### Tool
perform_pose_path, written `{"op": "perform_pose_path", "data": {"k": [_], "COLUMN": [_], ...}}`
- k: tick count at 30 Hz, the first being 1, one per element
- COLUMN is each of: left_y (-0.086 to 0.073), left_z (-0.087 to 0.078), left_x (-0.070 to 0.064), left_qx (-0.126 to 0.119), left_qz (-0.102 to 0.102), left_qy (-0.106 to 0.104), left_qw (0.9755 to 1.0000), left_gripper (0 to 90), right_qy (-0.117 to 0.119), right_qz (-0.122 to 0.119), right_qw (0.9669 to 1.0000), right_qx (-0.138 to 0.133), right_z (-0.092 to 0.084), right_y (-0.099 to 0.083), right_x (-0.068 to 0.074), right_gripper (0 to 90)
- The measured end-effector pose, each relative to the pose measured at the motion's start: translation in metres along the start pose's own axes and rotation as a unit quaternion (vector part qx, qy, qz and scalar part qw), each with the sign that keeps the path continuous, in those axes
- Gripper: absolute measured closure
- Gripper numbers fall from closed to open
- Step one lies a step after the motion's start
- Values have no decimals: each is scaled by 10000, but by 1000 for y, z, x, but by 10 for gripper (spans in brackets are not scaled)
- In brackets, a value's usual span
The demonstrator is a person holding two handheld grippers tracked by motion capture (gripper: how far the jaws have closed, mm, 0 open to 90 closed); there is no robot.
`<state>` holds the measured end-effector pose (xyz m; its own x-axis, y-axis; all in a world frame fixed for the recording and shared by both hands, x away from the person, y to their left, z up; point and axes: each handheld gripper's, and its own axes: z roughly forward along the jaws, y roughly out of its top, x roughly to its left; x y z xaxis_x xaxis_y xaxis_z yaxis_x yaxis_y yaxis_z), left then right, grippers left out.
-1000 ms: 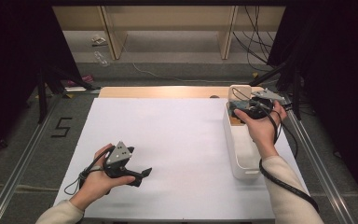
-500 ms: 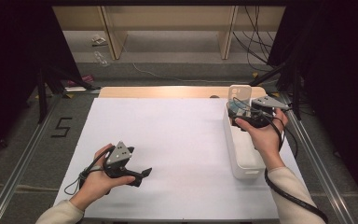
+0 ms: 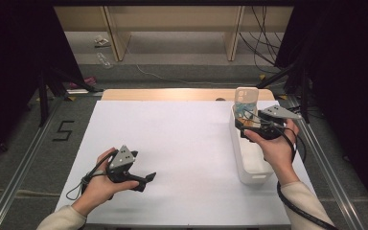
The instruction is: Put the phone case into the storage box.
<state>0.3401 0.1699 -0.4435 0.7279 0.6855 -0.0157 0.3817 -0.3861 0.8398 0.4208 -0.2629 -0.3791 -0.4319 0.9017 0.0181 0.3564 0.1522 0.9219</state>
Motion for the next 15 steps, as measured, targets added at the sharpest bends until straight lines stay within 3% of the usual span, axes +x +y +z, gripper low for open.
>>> {"op": "perform_pose_path", "data": {"k": [7,15], "left_y": [0,0], "left_z": [0,0], "left_x": [0,1], "left_qx": [-3,-4], "left_qz": [2,-5], "left_qy": [10,20], "left_qw": [10000,10000], "left_gripper": [18,18], "right_qy": [164,319], "right_qz": [96,7], "right_qw": [9998,9995], "right_qx": [-53,-66], "right_z": [-11,-23], "right_y": [-10,-17], "right_x": [4,11], "right_gripper": [83,86]}}
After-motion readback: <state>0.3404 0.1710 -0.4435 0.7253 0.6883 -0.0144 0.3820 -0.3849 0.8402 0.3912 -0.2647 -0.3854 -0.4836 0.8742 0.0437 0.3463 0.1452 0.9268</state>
